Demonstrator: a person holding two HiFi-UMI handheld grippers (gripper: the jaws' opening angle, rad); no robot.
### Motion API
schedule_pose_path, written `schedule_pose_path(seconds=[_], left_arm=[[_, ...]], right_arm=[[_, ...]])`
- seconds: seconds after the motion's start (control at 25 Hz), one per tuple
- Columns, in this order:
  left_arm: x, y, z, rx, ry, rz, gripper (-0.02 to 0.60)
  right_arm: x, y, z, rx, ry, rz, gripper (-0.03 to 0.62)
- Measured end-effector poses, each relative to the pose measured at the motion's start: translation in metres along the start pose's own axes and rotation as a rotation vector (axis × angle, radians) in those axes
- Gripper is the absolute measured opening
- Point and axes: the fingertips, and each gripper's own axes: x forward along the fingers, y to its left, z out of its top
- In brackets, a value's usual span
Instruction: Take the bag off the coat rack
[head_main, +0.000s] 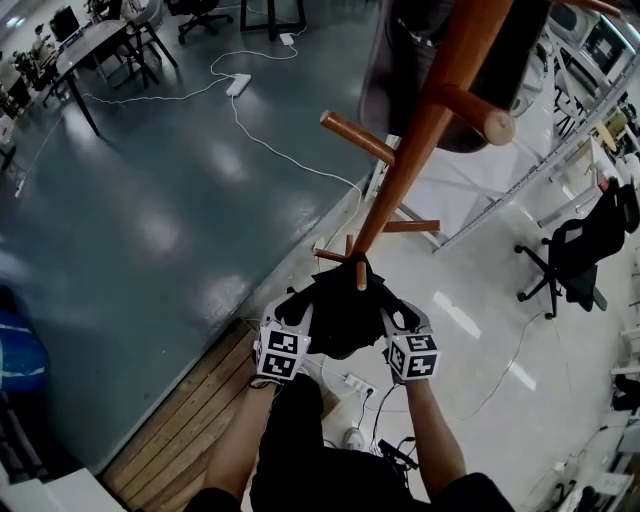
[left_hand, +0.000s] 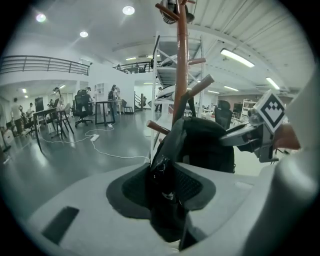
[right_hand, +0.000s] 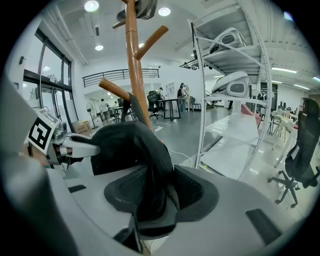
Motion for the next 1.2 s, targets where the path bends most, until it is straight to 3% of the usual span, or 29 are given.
schedule_pose_path(seconds=[0.36, 0.72, 1.2], left_arm=[[-0.009, -0.01, 0.001, -0.012, 0.002, -0.02, 0.095], [-0.034, -0.021, 0.005, -0.038, -0.015, -0.008, 0.091], [-0.096, -0.067, 0.014, -0.066, -0.072, 0.044, 0.091]], right_arm=[[-0.006, 0.003, 0.003, 0.016, 0.001, -0.005, 0.101], [-0.027, 0.014, 0.008, 0.014, -0.023, 0.018, 0.092], [-0.095, 0.026, 0.007, -0.008, -0.069, 0.073, 0.091]])
